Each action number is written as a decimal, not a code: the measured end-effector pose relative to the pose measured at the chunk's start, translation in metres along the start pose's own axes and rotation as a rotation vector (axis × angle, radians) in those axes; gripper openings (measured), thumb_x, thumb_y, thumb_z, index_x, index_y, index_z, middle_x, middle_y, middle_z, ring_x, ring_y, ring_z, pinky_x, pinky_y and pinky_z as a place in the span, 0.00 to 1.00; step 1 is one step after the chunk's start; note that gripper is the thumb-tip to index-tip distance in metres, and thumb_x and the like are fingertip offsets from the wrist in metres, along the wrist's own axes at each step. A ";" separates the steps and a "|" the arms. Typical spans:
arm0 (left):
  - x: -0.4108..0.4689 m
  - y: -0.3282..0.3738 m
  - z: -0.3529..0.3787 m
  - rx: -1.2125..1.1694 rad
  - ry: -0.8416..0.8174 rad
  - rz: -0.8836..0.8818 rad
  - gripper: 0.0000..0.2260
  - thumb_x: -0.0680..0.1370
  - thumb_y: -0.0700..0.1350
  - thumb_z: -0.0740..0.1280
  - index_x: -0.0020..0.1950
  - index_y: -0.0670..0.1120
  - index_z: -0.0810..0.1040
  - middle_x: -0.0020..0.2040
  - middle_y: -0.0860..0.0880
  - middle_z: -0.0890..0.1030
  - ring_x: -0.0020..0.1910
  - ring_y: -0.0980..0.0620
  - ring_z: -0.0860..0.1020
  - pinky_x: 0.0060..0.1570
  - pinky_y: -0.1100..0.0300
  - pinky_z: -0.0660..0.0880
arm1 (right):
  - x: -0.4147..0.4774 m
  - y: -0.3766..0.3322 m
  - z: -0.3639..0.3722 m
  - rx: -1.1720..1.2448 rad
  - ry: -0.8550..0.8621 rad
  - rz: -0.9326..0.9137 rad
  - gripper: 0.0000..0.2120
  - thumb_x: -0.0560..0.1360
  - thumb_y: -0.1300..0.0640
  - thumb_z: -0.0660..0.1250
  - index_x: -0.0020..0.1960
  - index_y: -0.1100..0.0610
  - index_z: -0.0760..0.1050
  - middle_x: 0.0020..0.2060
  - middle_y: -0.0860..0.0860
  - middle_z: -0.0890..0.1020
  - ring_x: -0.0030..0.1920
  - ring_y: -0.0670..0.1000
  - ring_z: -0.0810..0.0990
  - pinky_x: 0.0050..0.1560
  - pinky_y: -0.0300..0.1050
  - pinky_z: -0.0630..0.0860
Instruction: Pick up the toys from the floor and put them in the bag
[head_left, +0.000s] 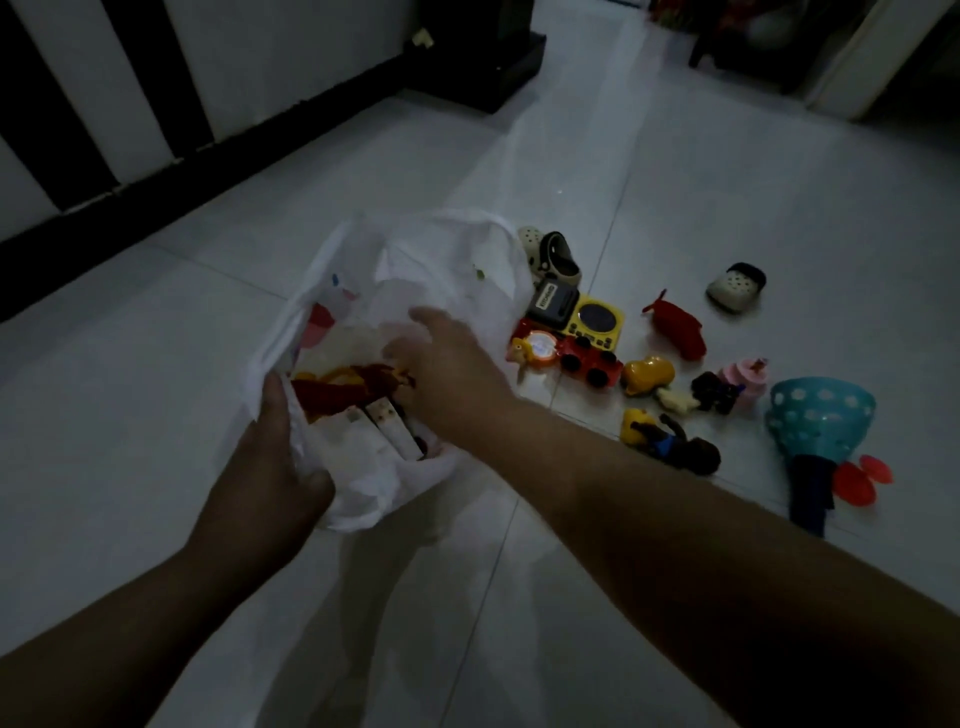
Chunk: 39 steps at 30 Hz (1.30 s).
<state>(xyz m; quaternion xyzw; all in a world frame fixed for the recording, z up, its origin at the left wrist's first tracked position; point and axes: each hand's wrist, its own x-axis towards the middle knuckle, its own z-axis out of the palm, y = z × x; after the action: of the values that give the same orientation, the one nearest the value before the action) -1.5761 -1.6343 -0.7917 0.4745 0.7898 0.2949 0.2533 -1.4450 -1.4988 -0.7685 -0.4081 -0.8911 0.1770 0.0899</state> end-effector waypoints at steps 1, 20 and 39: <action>0.000 -0.001 -0.001 0.010 -0.004 -0.013 0.46 0.73 0.37 0.68 0.76 0.57 0.36 0.71 0.40 0.68 0.34 0.58 0.72 0.26 0.64 0.66 | -0.004 0.004 -0.015 -0.021 0.152 -0.027 0.18 0.74 0.56 0.68 0.64 0.53 0.75 0.73 0.58 0.62 0.71 0.62 0.59 0.67 0.54 0.65; 0.012 0.076 0.016 0.134 -0.015 -0.148 0.45 0.74 0.40 0.69 0.76 0.54 0.37 0.67 0.45 0.72 0.36 0.59 0.73 0.26 0.71 0.66 | 0.071 0.115 -0.127 0.061 0.258 0.181 0.11 0.71 0.61 0.65 0.52 0.56 0.79 0.52 0.56 0.81 0.53 0.57 0.78 0.50 0.43 0.73; 0.020 0.120 0.084 0.227 0.194 -0.024 0.28 0.71 0.47 0.71 0.70 0.56 0.69 0.70 0.44 0.65 0.62 0.45 0.72 0.57 0.55 0.72 | -0.062 0.250 -0.122 0.666 0.094 0.283 0.41 0.70 0.65 0.73 0.75 0.48 0.55 0.61 0.48 0.69 0.50 0.43 0.75 0.42 0.39 0.76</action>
<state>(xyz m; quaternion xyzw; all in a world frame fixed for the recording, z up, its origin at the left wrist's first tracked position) -1.4554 -1.5519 -0.7676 0.4599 0.8445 0.2450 0.1239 -1.1939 -1.3650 -0.7545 -0.4836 -0.7140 0.4492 0.2335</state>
